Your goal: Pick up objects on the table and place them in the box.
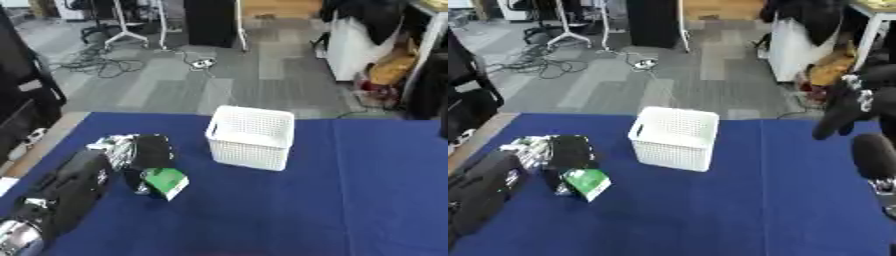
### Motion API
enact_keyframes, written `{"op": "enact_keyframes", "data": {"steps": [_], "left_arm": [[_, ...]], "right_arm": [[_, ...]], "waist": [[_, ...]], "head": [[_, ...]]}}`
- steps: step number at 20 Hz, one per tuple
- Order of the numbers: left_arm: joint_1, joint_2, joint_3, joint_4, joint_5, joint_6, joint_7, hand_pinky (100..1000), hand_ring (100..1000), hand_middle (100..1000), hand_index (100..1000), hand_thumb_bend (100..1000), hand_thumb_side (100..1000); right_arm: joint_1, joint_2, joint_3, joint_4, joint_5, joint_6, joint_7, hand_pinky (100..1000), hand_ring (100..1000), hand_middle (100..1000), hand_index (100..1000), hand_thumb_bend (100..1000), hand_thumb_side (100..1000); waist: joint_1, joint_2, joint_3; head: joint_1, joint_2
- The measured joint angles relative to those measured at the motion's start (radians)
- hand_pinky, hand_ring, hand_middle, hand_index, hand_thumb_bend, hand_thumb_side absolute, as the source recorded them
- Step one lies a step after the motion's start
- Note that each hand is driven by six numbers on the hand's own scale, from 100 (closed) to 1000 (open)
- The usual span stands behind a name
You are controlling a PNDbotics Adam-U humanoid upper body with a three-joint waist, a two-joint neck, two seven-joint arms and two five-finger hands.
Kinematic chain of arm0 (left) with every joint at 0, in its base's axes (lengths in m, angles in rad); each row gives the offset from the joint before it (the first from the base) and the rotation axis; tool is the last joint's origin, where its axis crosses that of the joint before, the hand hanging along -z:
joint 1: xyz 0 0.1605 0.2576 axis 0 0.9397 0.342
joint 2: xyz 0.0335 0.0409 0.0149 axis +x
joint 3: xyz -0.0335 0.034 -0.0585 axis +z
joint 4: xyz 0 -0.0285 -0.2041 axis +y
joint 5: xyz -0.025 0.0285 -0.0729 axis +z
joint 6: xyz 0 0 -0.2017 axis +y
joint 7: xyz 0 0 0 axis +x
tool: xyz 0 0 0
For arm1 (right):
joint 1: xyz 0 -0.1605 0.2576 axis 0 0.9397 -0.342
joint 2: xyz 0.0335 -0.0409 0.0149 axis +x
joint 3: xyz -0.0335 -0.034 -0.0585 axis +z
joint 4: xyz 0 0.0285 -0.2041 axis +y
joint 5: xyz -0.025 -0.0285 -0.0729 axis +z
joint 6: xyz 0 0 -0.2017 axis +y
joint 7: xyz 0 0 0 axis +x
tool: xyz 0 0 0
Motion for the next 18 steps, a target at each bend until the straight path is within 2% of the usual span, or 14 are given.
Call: {"op": "enact_keyframes", "data": {"steps": [3, 7, 12, 18], "left_arm": [[0.009, 0.022, -0.001, -0.067, 0.095, 0.000, 0.000, 100, 100, 100, 291, 174, 917], [0.002, 0.085, 0.000, -0.176, 0.253, -0.026, -0.026, 100, 100, 100, 290, 176, 910], [-0.022, 0.147, 0.006, -0.291, 0.482, -0.101, -0.101, 100, 100, 100, 290, 178, 906], [-0.066, 0.170, 0.017, -0.376, 0.697, -0.197, -0.197, 103, 100, 100, 292, 179, 902]], "right_arm": [[0.000, 0.000, 0.000, 0.000, 0.001, 0.001, -0.001, 214, 292, 234, 433, 235, 939], [0.000, -0.002, 0.000, 0.000, 0.001, 0.003, -0.003, 214, 292, 235, 433, 235, 939], [0.001, -0.009, 0.000, 0.000, 0.003, 0.004, -0.004, 215, 292, 235, 433, 234, 938], [0.001, -0.009, 0.000, 0.000, 0.004, 0.005, -0.003, 215, 292, 235, 433, 234, 940]], "waist": [[0.000, 0.000, 0.000], [0.004, -0.001, 0.006], [0.009, -0.003, 0.006], [0.010, -0.006, 0.009]], "head": [[0.000, 0.000], [-0.001, 0.001], [-0.001, 0.006], [0.000, 0.009]]}}
